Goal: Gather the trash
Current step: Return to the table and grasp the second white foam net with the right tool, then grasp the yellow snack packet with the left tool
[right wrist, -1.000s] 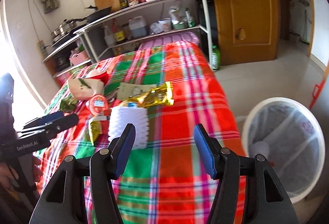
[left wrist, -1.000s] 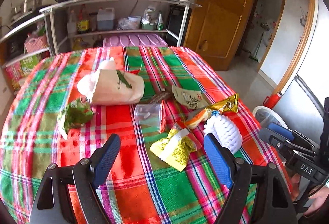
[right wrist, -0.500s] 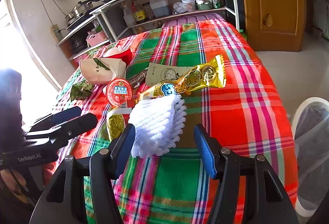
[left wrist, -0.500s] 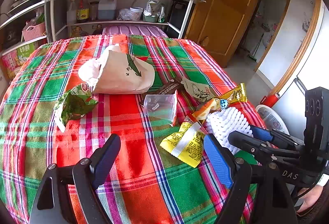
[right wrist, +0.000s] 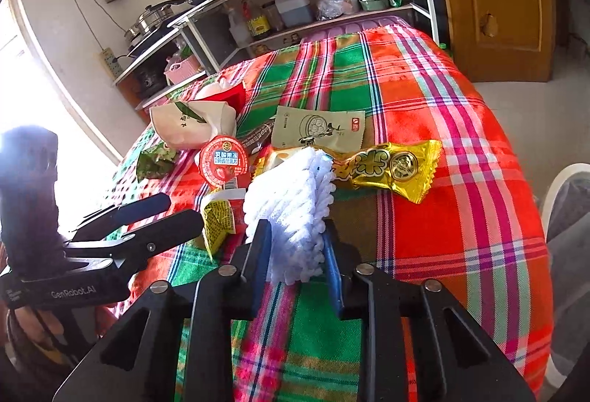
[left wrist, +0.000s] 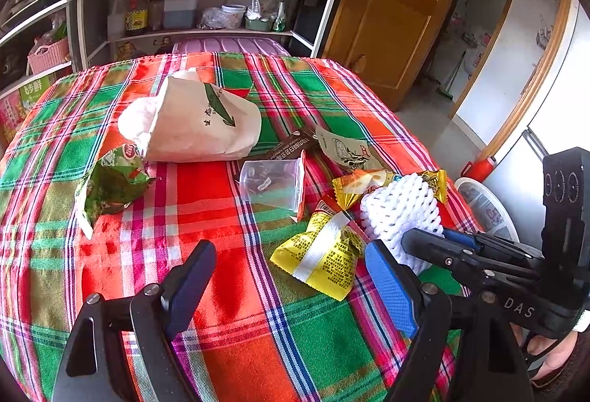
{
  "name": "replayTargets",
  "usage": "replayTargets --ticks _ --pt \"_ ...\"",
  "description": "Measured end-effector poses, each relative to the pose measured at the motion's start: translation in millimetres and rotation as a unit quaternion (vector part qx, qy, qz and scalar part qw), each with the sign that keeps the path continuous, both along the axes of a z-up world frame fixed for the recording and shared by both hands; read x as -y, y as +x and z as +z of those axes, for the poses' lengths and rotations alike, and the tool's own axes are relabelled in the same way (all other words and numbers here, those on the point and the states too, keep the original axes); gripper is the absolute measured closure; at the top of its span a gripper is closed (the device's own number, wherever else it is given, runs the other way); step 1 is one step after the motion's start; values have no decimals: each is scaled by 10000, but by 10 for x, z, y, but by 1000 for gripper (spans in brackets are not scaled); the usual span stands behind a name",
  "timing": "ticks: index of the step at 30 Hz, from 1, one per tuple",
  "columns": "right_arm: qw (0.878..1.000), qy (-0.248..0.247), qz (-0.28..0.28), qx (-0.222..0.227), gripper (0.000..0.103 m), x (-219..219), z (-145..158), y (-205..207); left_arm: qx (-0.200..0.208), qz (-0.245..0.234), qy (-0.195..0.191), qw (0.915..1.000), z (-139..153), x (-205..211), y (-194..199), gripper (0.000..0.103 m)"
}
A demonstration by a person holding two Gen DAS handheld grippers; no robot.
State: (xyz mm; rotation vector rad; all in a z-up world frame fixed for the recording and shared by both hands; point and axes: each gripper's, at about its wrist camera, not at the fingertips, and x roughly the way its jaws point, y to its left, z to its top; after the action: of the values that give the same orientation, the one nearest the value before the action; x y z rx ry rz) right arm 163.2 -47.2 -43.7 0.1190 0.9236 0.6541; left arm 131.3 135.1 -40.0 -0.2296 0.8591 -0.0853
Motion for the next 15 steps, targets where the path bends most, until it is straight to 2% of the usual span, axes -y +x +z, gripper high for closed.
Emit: replayTargets --ticks 5,15 --pt "9993 -228 -23 286 82 30 85 -106 -59 -110 152 9998 -41 80 69 20" --pt "9991 -200 -183 329 82 262 140 -203 -165 -226 539 9982 -121 215 238 20"
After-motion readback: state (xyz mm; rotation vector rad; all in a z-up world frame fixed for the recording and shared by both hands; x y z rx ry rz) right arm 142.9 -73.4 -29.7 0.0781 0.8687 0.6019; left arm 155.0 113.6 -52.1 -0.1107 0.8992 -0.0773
